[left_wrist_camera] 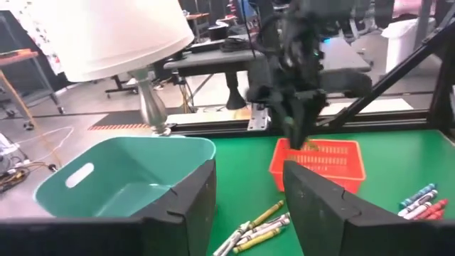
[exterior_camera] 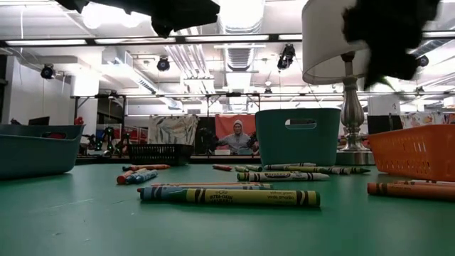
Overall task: Sort crayons
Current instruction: Put the green crayon into the orange bin, then put the orange crayon into the blue bin
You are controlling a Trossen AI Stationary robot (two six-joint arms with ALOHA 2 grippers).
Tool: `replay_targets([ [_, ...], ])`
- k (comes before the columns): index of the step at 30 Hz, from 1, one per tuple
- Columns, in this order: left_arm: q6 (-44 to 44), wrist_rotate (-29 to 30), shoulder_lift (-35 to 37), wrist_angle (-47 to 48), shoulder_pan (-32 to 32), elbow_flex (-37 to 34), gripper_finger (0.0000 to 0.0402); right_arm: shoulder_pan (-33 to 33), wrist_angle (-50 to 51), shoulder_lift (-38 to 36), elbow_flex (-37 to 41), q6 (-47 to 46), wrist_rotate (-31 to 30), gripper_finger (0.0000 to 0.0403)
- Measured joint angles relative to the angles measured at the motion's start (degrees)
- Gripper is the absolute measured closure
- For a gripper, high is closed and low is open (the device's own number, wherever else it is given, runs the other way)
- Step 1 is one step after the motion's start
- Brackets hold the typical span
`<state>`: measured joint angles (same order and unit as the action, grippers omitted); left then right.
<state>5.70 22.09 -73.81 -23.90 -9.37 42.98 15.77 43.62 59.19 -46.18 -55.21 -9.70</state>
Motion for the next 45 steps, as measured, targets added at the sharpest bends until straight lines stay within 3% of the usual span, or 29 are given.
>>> replay_targets([
  [8,0.9,0.0,-1.0,0.5,2.5,0.0,0.0254,1.9,5.7,3.1,1.4,-7.8,0.8,0.0382],
  [21,-6.1,0.1,-1.0,7.3,3.1,0.1,0.0255,1.9,5.3,4.2,1.2,-7.6,0.7,0.0250],
  [29,-20.4,0.0,-3.1,11.7,3.1,0.1,0.0260,1.9,-0.6,3.9,-1.7,1.1,-3.5,0.0237],
  [35,-25.8,-0.1,-7.3,12.0,3.1,0.1,0.0260,1.8,-7.2,3.9,-2.2,9.3,-4.9,0.0248],
  [40,-5.1,-1.6,-8.8,17.3,5.2,3.7,0.0260,1.8,-7.3,3.7,-2.2,13.1,-2.0,0.0259],
  [45,13.0,-19.8,-11.9,30.4,10.3,12.3,0.0260,1.2,-6.6,2.7,-2.8,14.0,3.1,0.0263],
])
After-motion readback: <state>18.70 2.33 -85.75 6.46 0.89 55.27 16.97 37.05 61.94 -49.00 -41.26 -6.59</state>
